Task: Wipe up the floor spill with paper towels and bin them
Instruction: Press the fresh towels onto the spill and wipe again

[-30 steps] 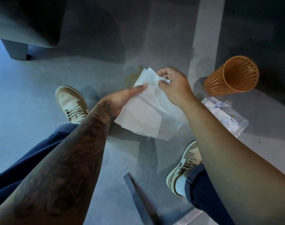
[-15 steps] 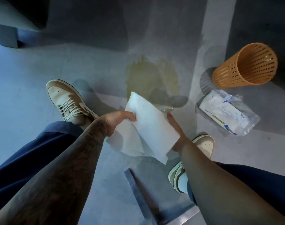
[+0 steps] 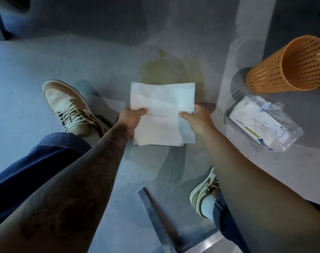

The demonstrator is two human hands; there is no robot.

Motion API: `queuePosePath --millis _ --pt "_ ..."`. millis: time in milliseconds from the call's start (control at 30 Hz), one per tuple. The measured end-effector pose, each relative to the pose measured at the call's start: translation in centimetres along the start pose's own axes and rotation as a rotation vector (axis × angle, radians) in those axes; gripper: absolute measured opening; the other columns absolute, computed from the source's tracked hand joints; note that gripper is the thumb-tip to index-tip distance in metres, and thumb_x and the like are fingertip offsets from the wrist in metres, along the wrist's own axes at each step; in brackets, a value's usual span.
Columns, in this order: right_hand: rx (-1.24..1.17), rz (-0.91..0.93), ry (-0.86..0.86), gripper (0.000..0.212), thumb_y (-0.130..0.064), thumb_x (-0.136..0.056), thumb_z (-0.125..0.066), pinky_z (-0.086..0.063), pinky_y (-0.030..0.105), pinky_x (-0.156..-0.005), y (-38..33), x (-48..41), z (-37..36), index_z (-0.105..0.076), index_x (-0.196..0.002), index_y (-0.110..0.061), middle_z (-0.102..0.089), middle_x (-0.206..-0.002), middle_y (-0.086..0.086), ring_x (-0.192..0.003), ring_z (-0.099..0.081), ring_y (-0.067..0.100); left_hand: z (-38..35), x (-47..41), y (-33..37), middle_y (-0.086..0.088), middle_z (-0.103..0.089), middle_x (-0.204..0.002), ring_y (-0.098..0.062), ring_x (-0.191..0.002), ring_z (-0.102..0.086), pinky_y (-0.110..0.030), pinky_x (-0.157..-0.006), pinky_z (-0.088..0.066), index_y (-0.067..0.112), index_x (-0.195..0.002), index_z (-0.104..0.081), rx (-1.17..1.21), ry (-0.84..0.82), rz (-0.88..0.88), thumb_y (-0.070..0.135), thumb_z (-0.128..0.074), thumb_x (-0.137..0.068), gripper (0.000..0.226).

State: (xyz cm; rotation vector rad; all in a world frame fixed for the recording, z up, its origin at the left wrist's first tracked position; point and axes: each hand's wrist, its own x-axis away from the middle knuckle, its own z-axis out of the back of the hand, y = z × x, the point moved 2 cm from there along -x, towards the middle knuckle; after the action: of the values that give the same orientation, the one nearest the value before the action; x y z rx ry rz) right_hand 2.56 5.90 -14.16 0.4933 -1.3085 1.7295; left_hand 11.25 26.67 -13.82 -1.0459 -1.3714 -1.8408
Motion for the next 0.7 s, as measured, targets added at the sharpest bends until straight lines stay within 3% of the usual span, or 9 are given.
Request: queuePosePath --millis 100,200,233,300,367,467,567,700 --pt "0.071 0.048 0.083 0.029 -0.023 -0.086 -0.071 -0.048 0.027 -0.075 -0.6 -1.1 -0.3 -0.065 -0.11 -0.007 -0.07 -0.103 0.005 -0.088 -0.065 0.021 -0.2 -0.8 0.5 -0.007 -0.074 -0.105 -0.025 -0.093 -0.07 -0.033 -0.083 -0.057 0.008 -0.106 -0.071 -0.151 0.061 -0.116 0.008 -0.07 -0.088 0.018" --pt "0.142 0.051 0.095 0.027 -0.027 -0.086 -0.067 -0.048 0.027 -0.079 -0.9 -2.6 -1.2 -0.063 -0.11 -0.013 -0.068 -0.107 0.003 -0.093 -0.064 0.022 -0.6 -1.9 0.8 0.003 -0.071 -0.099 -0.022 -0.093 -0.07 -0.024 -0.074 -0.054 0.009 -0.116 -0.068 -0.278 0.086 -0.172 0.009 -0.067 -0.088 0.027" --pt "0.145 0.05 0.093 0.031 -0.029 -0.085 -0.066 -0.051 0.03 -0.084 -1.0 -3.0 -1.3 -0.062 -0.112 -0.016 -0.068 -0.11 0.002 -0.097 -0.064 0.023 -0.6 -2.3 0.8 0.004 -0.069 -0.101 -0.022 -0.096 -0.069 -0.025 -0.076 -0.054 0.011 -0.119 -0.065 -0.336 0.108 -0.187 0.012 -0.069 -0.086 0.032" --pt "0.157 0.043 0.096 0.044 -0.034 -0.081 -0.065 -0.052 0.035 -0.091 -1.1 -3.5 -1.8 -0.056 -0.121 -0.02 -0.065 -0.119 0.001 -0.107 -0.063 0.024 -0.6 -2.9 0.6 -0.003 -0.063 -0.124 -0.028 -0.114 -0.062 -0.035 -0.094 -0.052 0.011 -0.133 -0.053 -0.525 0.194 -0.216 0.023 -0.073 -0.083 0.055" --pt "0.247 0.073 0.155 0.061 -0.038 -0.079 -0.068 -0.047 0.036 -0.099 -0.9 -3.5 -2.1 -0.047 -0.134 -0.022 -0.054 -0.135 0.001 -0.121 -0.052 0.024 -0.4 -2.7 -0.2 -0.012 -0.036 -0.154 -0.036 -0.139 -0.039 -0.044 -0.113 -0.039 0.009 -0.151 -0.029 -0.771 0.273 -0.255 0.031 -0.073 -0.084 0.083" --pt "0.496 0.322 0.319 0.069 -0.036 -0.079 -0.072 -0.039 0.042 -0.105 -0.9 -2.9 -2.5 -0.044 -0.14 -0.019 -0.043 -0.145 0.003 -0.131 -0.039 0.028 -0.6 -1.9 -1.5 -0.011 0.002 -0.168 -0.038 -0.153 -0.004 -0.049 -0.122 -0.022 0.014 -0.158 0.0 -1.152 0.261 -0.43 0.033 -0.064 -0.089 0.097" --pt "0.804 0.521 0.19 0.066 -0.034 -0.082 -0.07 -0.035 0.043 -0.11 -1.0 -2.5 -4.4 -0.045 -0.141 -0.02 -0.032 -0.156 0.005 -0.14 -0.032 0.03 -1.7 -1.8 -3.3 -0.011 0.019 -0.166 -0.037 -0.152 0.013 -0.051 -0.124 -0.013 0.017 -0.157 0.011 -1.514 0.071 -0.632 0.03 -0.054 -0.095 0.091" --pt "1.087 0.642 -0.031 0.067 -0.025 -0.087 -0.066 -0.028 0.046 -0.115 0.0 -2.4 -6.9 -0.037 -0.147 -0.026 -0.016 -0.164 0.011 -0.149 -0.017 0.036 -2.2 -2.9 -5.8 -0.016 0.022 -0.164 -0.043 -0.151 0.011 -0.051 -0.12 -0.025 0.012 -0.157 0.014 -1.795 -0.061 -0.722 0.033 -0.05 -0.097 0.09"
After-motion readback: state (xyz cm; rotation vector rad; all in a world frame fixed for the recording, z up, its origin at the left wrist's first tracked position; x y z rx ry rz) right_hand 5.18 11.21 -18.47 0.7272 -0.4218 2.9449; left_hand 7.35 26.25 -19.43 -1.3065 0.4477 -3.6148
